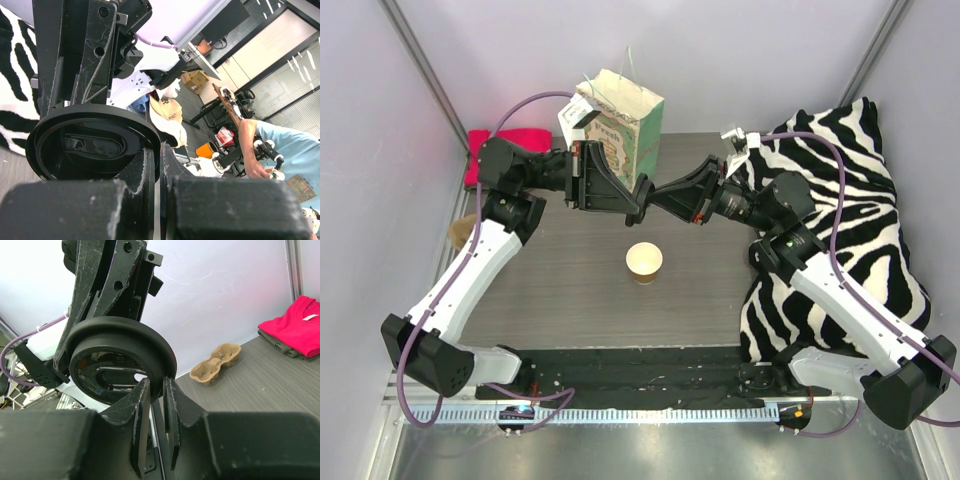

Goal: Pack the takeout coffee

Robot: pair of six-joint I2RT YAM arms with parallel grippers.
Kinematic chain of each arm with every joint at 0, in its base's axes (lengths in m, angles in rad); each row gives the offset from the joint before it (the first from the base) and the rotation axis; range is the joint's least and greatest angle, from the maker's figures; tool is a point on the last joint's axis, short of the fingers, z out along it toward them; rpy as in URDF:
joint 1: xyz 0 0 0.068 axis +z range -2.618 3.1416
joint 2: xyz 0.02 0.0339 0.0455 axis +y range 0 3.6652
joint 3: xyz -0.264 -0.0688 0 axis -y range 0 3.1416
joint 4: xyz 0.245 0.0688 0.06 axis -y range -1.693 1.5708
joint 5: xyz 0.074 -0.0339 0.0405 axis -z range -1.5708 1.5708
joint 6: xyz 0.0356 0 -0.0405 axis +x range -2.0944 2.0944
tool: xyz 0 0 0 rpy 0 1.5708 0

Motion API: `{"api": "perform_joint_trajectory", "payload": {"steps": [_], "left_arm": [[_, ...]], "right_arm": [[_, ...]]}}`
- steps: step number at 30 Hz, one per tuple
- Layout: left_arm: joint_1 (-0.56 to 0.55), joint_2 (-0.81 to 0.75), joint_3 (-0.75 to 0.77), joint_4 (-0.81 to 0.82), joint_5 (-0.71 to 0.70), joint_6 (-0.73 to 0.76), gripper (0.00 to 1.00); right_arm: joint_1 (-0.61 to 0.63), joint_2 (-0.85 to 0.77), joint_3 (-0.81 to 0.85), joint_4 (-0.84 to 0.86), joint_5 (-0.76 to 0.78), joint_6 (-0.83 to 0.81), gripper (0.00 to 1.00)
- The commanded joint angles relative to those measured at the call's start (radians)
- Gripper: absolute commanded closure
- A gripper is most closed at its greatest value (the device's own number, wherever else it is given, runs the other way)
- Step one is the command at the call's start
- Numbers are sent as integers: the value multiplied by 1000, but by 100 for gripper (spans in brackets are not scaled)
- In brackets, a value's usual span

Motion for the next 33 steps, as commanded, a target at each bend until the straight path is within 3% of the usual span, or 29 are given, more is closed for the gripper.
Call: {"api": "perform_joint_trajectory", "payload": {"steps": [1, 2, 5, 6, 8, 11, 14, 17, 18, 20, 21, 22, 24, 28, 33], "left_arm": [[-6, -7, 9, 57, -13, -10, 100], [-8, -5, 9, 60, -15, -10, 100], [-9, -5, 9, 58, -18, -10, 100], [-9, -5, 8, 58, -19, -10, 100], [-9, -8, 0, 42, -22, -7, 98], [-6, -17, -12, -74, -33, 66, 67], [21, -42, -30, -264, -58, 195, 1], [75, -80, -61, -424, -77, 313, 0], [90, -105, -66, -481, -105, 421, 0], [141, -125, -43, -749, -148, 575, 0], [159, -140, -28, -849, -230, 674, 0], [193, -145, 20, -1059, -295, 841, 0], [233, -154, 60, -1281, -524, 981, 0], [241, -171, 98, -1419, -1090, 1042, 0], [305, -224, 58, -1460, -1255, 1030, 0]], "right_arm": [[2, -5, 10, 56, 23, 15, 75], [1, -5, 11, 58, 24, 15, 75], [1, -6, 10, 52, 35, 16, 88], [-1, -5, 11, 43, 50, 18, 99], [-5, -11, 14, 29, 67, 21, 99], [-11, -8, 42, -39, 90, 12, 99], [-28, -6, 86, -179, 92, -19, 99], [-60, 0, 140, -409, 57, -86, 99], [-66, 1, 154, -454, 49, -109, 99], [-74, 8, 206, -616, 61, -223, 99], [-73, 18, 233, -682, 76, -269, 99], [-74, 31, 287, -742, 101, -342, 99], [-74, 78, 371, -911, 118, -424, 99], [-64, 147, 445, -1127, 205, -632, 99], [-50, 355, 587, -1332, 320, -849, 99]]}}
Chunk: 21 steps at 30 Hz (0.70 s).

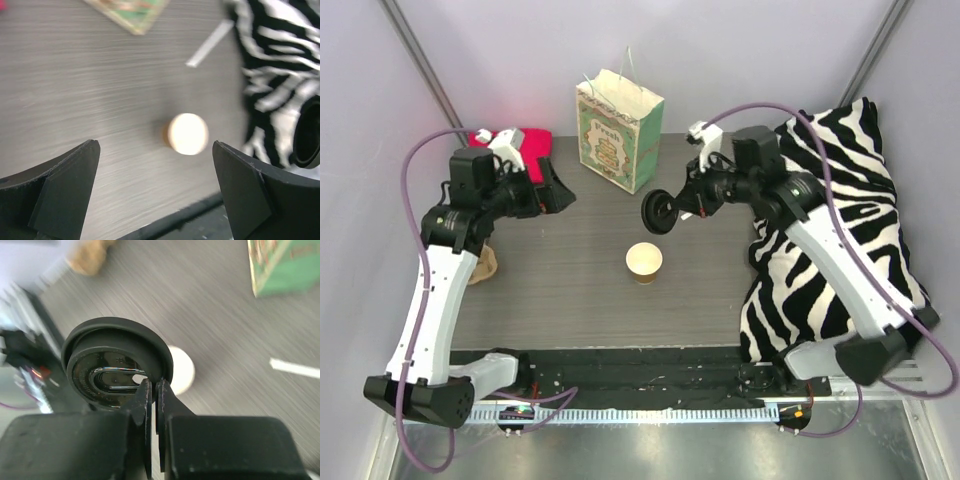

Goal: Pack the takeout coffee

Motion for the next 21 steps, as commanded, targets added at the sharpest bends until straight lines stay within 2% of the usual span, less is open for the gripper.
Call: {"api": "perform_joint_trajectory", "payload": {"steps": [1, 3, 7, 11, 17, 21], "left_arm": [[44, -70, 3, -154, -334, 69, 0], [50, -81, -28, -149, -302, 80, 0], [82, -81, -69, -151, -241, 54, 1], [106, -66, -105, -157, -224, 54, 0], [107, -6, -121, -163, -132, 57, 0], [164, 31, -169, -137, 28, 17, 0]], "right_arm": [[16, 190, 144, -311, 136, -263, 99], [22, 288, 223, -361, 158, -335, 99], [97, 409, 325, -424, 259, -380, 99], [176, 442, 313, -395, 384, -398, 99], [237, 517, 389, -422, 444, -403, 99], [279, 569, 431, -448, 458, -408, 99]]}}
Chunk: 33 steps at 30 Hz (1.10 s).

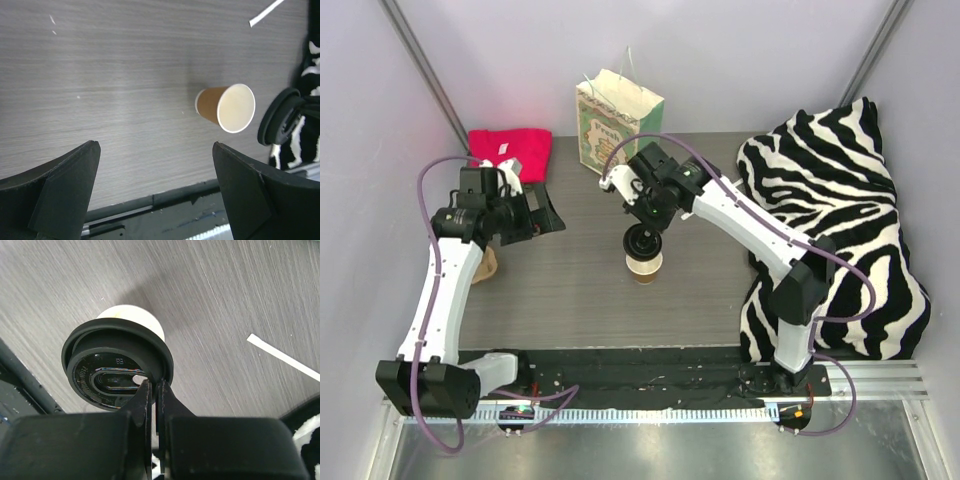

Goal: Pack the takeout coffee

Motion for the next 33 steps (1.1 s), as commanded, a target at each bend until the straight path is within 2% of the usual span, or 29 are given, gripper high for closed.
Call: {"api": "perform_joint_trajectory", "payload": {"steps": [1, 4, 8, 16, 22, 27, 33], "left_arm": [[53, 22, -39, 27, 171, -32, 0], [56, 34, -56, 42, 182, -36, 0], [56, 39, -70, 67, 269, -44, 0], [56, 8, -191, 271, 444, -196, 0], [56, 7, -222, 352, 479, -225, 0], [56, -4, -294, 472, 541, -311, 1], [56, 1, -307, 490, 555, -322, 4]], "right_arm": [[28, 58, 65, -34, 52, -20, 99], [38, 86, 69, -53, 89, -20, 99], [44, 106, 80, -85, 69, -11, 99], [42, 122, 97, -83, 74, -4, 99], [42, 145, 117, -88, 75, -1, 98], [44, 157, 120, -93, 74, -3, 98], [45, 175, 125, -88, 89, -1, 96]]}}
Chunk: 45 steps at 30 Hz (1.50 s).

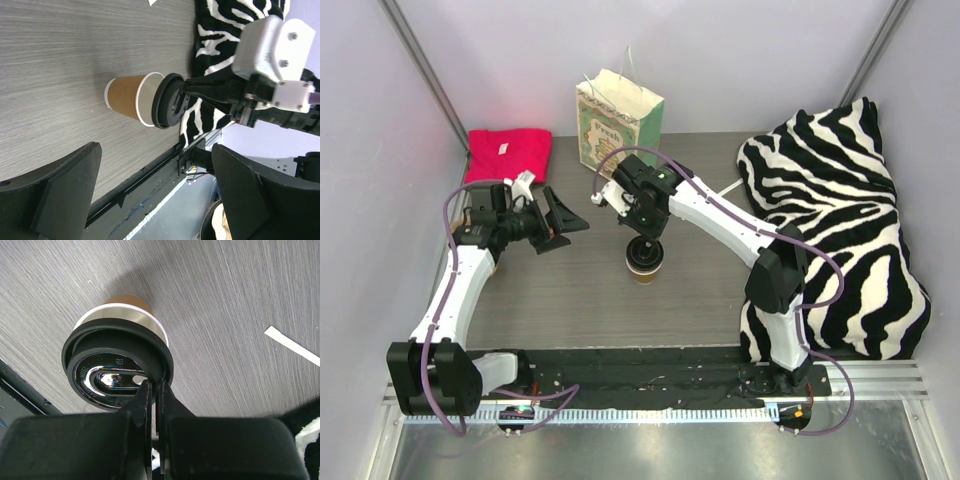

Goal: Pack the takeout coffee

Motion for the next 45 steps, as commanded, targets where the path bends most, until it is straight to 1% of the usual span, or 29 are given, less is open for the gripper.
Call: {"api": "perform_joint_trajectory", "payload": {"steps": [1, 6, 16, 22, 29, 31, 45], "left_arm": [[5, -21, 0, 87, 48, -30, 4], [3, -27, -7, 89, 53, -28, 4], [3, -27, -10, 95, 68, -24, 4], [3, -24, -21, 103, 70, -25, 5], [3, -19, -20, 106, 71, -30, 6], [3, -19, -21, 107, 71, -30, 6], [3, -22, -41, 149, 71, -50, 6]], "right_arm": [[9, 5, 44, -3, 22, 7, 96], [12, 31, 64, -6, 13, 7, 93], [12, 60, 69, -13, 16, -1, 92], [12, 39, 60, -15, 13, -7, 89], [12, -6, 48, -9, 5, -5, 88], [12, -15, 41, -10, -33, -5, 88], [12, -26, 15, -27, -27, -19, 88]]}}
